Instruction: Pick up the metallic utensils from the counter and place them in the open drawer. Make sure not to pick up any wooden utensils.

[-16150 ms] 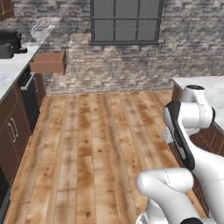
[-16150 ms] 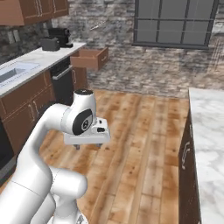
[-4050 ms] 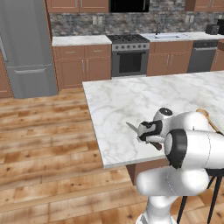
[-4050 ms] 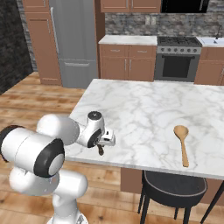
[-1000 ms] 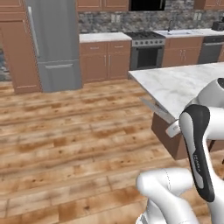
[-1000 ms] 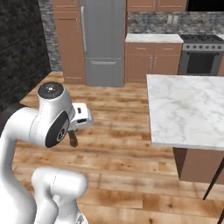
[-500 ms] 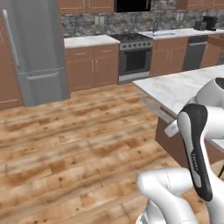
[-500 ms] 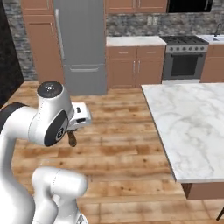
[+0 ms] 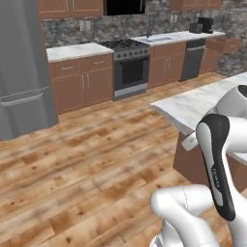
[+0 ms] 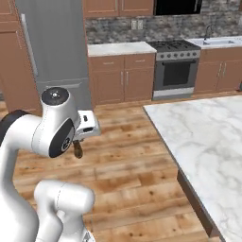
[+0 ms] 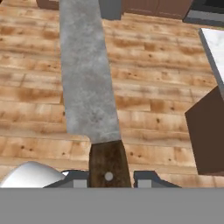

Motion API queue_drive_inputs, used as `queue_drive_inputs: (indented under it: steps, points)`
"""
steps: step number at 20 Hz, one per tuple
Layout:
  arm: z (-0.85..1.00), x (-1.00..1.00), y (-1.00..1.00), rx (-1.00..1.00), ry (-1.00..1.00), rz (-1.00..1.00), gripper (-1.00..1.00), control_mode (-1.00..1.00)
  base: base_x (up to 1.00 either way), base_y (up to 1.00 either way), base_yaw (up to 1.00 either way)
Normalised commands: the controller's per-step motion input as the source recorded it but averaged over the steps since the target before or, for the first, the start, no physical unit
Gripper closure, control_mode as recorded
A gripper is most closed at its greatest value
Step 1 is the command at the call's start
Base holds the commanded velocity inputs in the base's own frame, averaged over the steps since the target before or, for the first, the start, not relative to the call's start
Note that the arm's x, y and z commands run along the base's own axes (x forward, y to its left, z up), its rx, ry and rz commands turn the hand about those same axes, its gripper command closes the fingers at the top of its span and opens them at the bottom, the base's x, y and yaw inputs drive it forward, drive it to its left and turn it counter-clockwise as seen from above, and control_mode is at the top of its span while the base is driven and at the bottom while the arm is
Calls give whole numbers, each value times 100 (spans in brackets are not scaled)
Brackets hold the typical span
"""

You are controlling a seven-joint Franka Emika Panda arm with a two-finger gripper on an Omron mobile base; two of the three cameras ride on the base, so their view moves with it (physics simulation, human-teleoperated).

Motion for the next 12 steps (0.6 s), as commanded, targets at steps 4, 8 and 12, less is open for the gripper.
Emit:
queue_drive_inputs:
  steps: [4,8,12]
  points:
    - [0,0,0,0,0,0,100,100,100,92,-40]
    - [0,0,0,0,0,0,100,100,100,99,-47]
    - [0,0,0,0,0,0,100,100,100,100,-48]
